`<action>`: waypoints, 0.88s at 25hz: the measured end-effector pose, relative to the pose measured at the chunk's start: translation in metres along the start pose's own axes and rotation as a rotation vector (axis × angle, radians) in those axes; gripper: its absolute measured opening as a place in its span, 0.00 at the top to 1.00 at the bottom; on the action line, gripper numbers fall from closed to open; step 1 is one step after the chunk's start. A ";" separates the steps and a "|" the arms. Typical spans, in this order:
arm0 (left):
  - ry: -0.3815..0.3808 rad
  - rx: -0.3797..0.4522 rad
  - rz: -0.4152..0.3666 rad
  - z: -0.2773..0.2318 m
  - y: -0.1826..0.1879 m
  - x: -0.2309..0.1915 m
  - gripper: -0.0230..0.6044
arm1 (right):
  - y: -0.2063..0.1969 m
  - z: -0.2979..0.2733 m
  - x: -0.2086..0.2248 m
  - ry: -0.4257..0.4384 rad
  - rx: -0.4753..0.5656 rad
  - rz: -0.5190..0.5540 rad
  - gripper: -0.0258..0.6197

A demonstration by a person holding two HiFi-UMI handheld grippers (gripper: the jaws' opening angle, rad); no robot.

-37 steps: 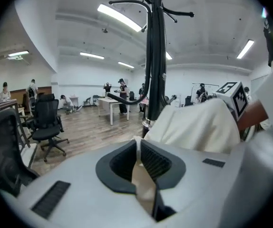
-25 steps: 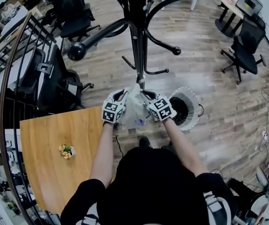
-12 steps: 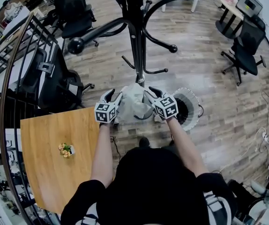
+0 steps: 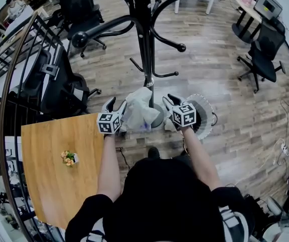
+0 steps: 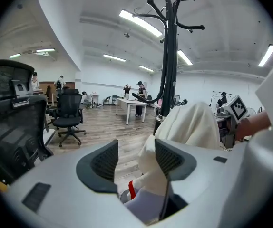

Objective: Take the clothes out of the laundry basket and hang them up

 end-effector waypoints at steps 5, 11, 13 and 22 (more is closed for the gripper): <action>0.034 0.013 0.009 0.008 -0.001 -0.005 0.57 | -0.007 0.006 -0.003 0.001 -0.004 0.004 0.76; 0.057 0.032 0.039 0.015 -0.002 -0.006 0.57 | -0.015 0.012 -0.010 0.012 -0.012 0.017 0.76; 0.053 0.040 0.040 0.016 0.000 -0.004 0.57 | -0.016 0.015 -0.010 0.011 -0.012 0.019 0.76; 0.063 0.049 0.045 0.028 -0.006 0.004 0.57 | -0.022 0.028 -0.006 0.007 -0.017 0.027 0.76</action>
Point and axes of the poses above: the fingertips, and each gripper's own axes: z backward along the fingers, x to its right, y out of its top, the point moved 3 cm from there along z, backward along the fingers, and after that the axes turned 1 degree about -z, right-handed, at the moved point
